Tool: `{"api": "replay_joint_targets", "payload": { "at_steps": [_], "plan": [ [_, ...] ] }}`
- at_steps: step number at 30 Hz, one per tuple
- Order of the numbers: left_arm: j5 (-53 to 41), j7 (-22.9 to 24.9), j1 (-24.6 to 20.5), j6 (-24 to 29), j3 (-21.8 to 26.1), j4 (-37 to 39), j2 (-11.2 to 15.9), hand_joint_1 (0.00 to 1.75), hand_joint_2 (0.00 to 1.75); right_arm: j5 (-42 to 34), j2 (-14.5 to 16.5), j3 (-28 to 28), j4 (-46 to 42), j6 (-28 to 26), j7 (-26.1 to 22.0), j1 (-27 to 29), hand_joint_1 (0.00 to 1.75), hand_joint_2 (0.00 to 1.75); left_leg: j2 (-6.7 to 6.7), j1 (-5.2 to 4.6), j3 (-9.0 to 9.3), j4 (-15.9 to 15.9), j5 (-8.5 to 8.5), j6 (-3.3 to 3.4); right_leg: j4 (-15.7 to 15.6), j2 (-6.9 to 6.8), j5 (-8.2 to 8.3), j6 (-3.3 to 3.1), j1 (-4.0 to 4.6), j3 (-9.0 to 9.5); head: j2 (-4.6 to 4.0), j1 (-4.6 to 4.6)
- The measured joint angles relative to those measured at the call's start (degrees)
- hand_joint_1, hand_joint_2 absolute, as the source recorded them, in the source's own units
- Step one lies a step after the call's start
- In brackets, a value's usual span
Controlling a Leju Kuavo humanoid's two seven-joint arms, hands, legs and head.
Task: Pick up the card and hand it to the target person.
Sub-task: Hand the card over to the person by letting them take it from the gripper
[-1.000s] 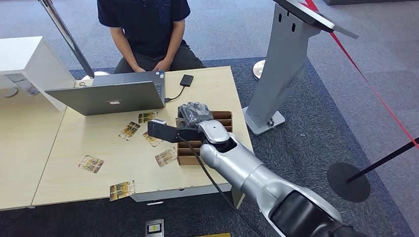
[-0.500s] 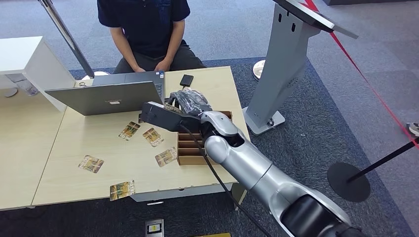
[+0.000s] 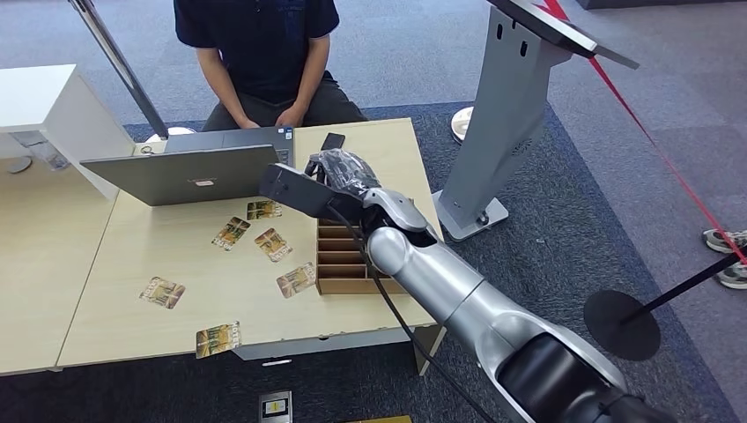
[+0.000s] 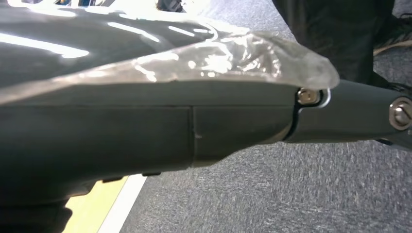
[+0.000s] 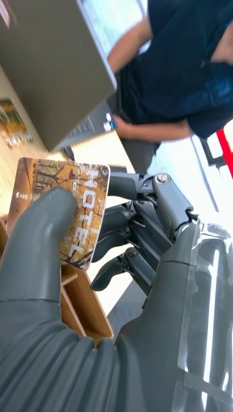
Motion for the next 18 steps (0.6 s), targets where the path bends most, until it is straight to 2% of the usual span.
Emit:
{"api": "replay_joint_targets", "payload": {
  "at_steps": [5, 9, 15, 18],
  "plan": [
    [-1.2, 0.7, -0.6, -0.7, -0.1, 0.0, -0.1, 0.0, 0.0, -1.6, 1.0, 0.0, 5.8, -1.4, -1.0, -1.8, 1.51, 1.75, 0.0, 0.0, 0.0, 0.0, 0.0, 0.0, 0.0, 0.0, 0.0, 0.0, 0.0, 0.0, 0.0, 0.01],
    [-1.8, 1.5, -1.0, -0.9, -0.2, 0.0, -0.1, 0.0, 0.0, -3.1, 1.9, -0.1, 10.4, -3.6, -2.1, -3.0, 1.37, 1.75, 0.01, 0.0, 0.0, 0.0, 0.0, 0.0, 0.0, 0.0, 0.0, 0.0, 0.0, -0.01, 0.0, 0.0],
    [-1.9, 2.0, -1.2, -0.8, -0.3, 0.0, -0.3, 0.0, 0.0, -7.2, 3.8, -0.8, 15.6, -7.1, -5.4, -3.4, 1.4, 1.75, 0.01, 0.0, 0.0, 0.0, 0.0, 0.0, 0.0, 0.0, 0.0, 0.0, 0.0, -0.02, 0.0, 0.01],
    [-2.1, 2.0, -1.2, -0.8, -0.3, 0.0, -0.4, 0.0, 0.0, -10.5, 4.8, -1.6, 17.8, -7.2, -7.3, -3.4, 0.86, 1.75, 0.01, 0.0, 0.0, 0.0, 0.0, 0.0, 0.0, 0.0, 0.0, 0.0, 0.0, -0.02, 0.0, 0.01]
  ]
}}
